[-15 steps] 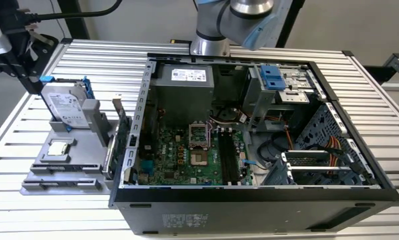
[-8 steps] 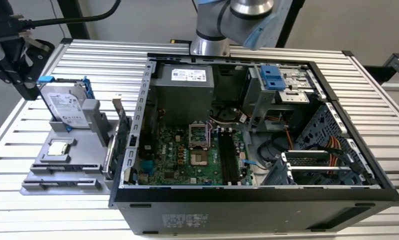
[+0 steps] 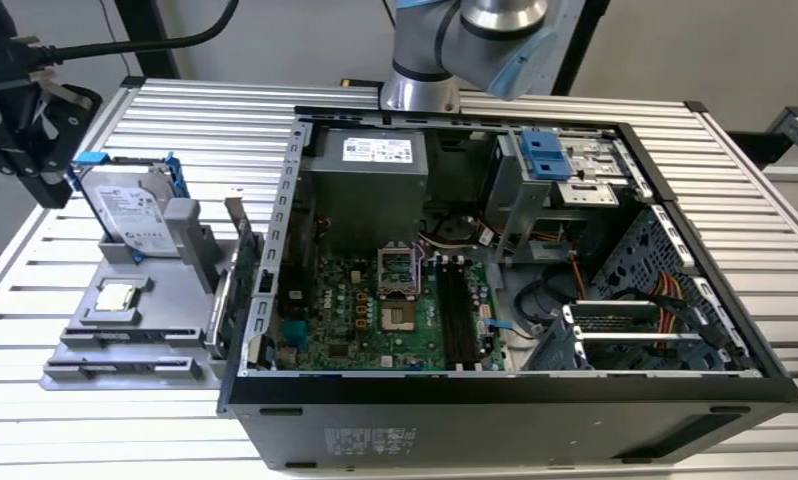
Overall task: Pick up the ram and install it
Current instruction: 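Pick up the ram and move it above insertion slot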
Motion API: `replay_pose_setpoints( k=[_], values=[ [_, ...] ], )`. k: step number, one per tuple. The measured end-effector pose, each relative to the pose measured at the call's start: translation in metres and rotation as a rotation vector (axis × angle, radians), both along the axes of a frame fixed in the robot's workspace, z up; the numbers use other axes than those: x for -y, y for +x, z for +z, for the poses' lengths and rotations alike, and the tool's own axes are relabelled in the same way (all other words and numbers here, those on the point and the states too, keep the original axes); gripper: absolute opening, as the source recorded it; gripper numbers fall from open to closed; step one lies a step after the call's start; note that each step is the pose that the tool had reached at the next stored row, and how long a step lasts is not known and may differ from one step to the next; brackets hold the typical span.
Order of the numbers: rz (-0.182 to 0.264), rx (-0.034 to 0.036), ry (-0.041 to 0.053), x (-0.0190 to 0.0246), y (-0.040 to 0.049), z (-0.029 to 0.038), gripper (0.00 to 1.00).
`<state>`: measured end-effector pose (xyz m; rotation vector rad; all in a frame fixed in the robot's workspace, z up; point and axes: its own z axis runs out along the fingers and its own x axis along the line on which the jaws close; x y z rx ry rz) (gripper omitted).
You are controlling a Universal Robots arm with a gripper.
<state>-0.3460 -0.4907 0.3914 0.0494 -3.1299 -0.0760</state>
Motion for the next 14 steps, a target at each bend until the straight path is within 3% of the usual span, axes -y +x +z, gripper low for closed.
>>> replay_pose_setpoints(
  k=[5, 14],
  values=[
    [0.047, 0.0000, 0.0000, 0.0008, -0.0008, -0.0001, 0.00],
    [0.059, 0.0000, 0.0001, 0.0044, -0.0010, -0.0001, 0.00]
  ],
)
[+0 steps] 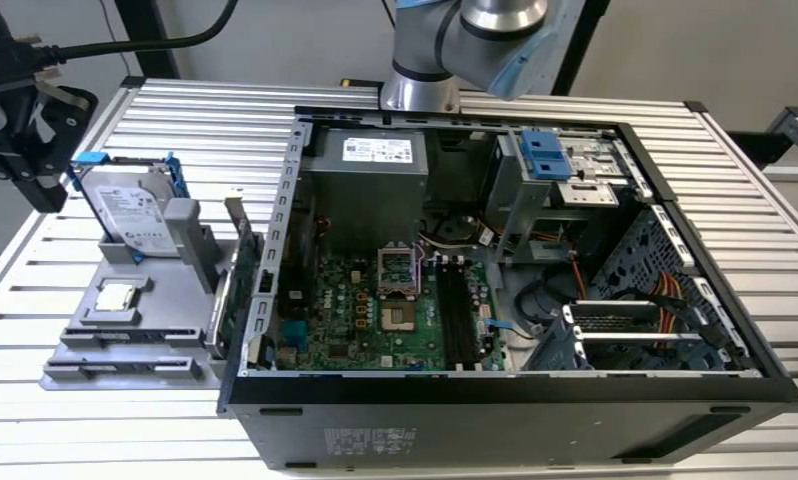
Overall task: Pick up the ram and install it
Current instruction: 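Pick up the ram and move it above insertion slot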
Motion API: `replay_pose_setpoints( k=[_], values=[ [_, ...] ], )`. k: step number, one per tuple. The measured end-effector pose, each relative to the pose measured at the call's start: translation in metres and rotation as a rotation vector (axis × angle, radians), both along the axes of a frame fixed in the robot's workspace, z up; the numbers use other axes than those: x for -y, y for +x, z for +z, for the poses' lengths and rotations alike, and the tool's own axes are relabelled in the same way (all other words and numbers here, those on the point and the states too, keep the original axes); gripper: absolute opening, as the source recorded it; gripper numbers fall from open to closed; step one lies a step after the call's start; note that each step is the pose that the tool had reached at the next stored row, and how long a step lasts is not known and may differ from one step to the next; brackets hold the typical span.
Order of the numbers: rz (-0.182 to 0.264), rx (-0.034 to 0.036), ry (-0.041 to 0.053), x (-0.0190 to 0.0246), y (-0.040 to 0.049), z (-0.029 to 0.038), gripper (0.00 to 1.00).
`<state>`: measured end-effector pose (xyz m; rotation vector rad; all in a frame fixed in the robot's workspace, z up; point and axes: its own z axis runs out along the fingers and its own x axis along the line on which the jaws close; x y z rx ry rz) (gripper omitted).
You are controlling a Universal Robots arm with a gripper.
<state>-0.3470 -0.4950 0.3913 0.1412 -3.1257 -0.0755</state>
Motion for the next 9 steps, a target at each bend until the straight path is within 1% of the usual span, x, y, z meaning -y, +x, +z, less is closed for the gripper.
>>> replay_pose_setpoints(
  k=[9],
  values=[
    [0.000, 0.0000, 0.0000, 0.0000, 0.0000, 0.0000, 0.00]
  ],
)
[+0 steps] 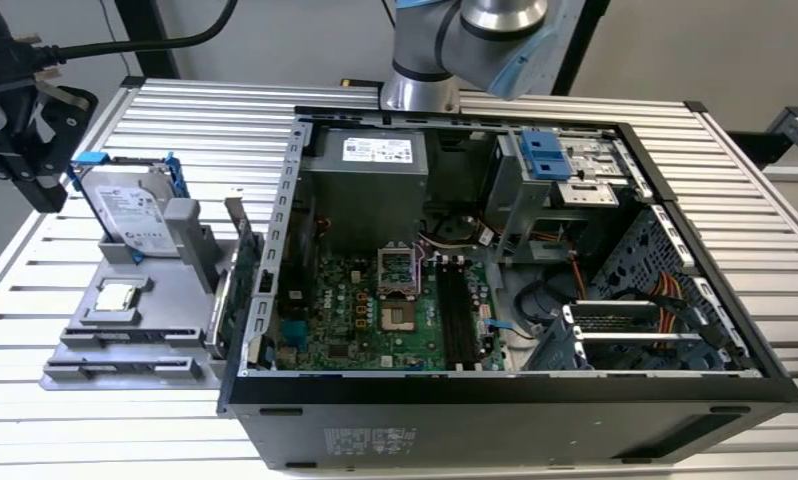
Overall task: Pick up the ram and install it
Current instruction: 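Pick up the ram and move it above insertion slot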
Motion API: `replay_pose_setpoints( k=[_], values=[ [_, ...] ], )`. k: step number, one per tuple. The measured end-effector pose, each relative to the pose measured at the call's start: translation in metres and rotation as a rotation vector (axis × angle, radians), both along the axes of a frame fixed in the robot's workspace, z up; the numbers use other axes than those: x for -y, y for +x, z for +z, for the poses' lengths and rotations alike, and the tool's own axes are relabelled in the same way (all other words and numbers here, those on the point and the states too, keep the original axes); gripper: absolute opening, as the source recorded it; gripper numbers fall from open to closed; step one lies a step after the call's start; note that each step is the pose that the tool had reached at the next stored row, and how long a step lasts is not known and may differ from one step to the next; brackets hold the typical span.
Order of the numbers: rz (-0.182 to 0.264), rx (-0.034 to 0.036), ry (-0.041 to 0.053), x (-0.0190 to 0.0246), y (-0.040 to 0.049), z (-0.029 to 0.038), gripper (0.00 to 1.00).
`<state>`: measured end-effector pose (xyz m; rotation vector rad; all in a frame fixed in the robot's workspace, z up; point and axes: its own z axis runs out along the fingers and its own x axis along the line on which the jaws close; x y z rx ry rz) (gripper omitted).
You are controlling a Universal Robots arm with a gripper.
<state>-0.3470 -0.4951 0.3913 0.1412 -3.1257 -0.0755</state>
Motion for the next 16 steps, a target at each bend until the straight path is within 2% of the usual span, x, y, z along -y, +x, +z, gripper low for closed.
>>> replay_pose_setpoints(
  k=[3, 7, 12, 16],
  values=[
    [0.006, 0.0000, -0.0001, 0.0000, 0.0000, 0.0000, 0.00],
    [0.037, 0.0002, 0.0001, 0.0000, -0.0001, -0.0001, 0.00],
    [0.043, 0.0000, 0.0000, 0.0000, 0.0000, 0.0000, 0.00],
    [0.096, 0.0000, -0.0001, 0.0000, 0.0000, 0.0000, 0.00]
  ],
)
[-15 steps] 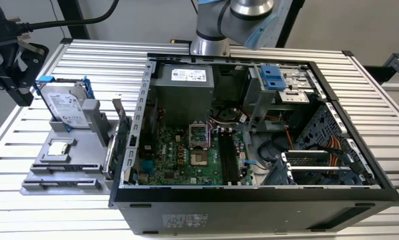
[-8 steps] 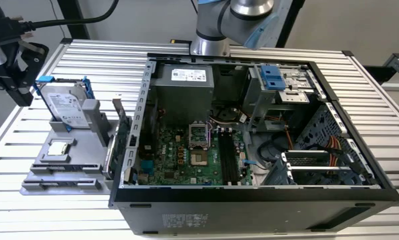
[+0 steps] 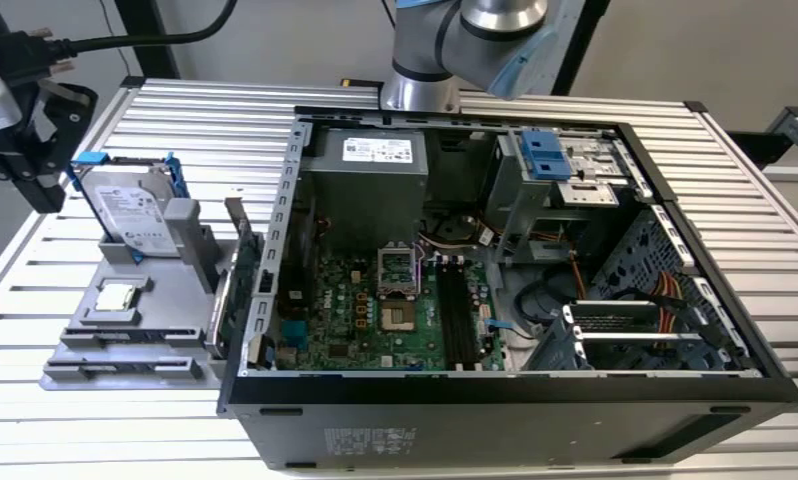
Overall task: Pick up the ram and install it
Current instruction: 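Pick up the ram and move it above insertion slot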
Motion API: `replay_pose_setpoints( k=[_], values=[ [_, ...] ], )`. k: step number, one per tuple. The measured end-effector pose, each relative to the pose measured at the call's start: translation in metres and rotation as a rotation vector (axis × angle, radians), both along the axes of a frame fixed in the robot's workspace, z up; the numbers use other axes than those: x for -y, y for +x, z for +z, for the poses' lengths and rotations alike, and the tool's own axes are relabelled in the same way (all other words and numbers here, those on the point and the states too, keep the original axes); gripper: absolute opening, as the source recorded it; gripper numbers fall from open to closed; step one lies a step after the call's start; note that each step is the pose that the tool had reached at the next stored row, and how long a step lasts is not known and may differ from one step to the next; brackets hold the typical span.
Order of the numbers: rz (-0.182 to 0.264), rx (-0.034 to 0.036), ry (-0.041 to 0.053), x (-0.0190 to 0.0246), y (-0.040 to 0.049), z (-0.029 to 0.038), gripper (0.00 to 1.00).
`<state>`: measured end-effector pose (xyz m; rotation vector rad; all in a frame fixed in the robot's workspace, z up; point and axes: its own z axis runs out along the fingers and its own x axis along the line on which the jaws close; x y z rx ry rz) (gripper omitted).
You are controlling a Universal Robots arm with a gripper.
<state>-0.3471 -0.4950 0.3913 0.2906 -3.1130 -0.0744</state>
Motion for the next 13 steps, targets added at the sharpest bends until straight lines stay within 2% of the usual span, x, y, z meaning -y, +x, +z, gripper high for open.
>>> replay_pose_setpoints(
  k=[13],
  values=[
    [0.215, 0.0001, 0.0000, 0.0000, 0.0000, 0.0000, 0.00]
  ],
)
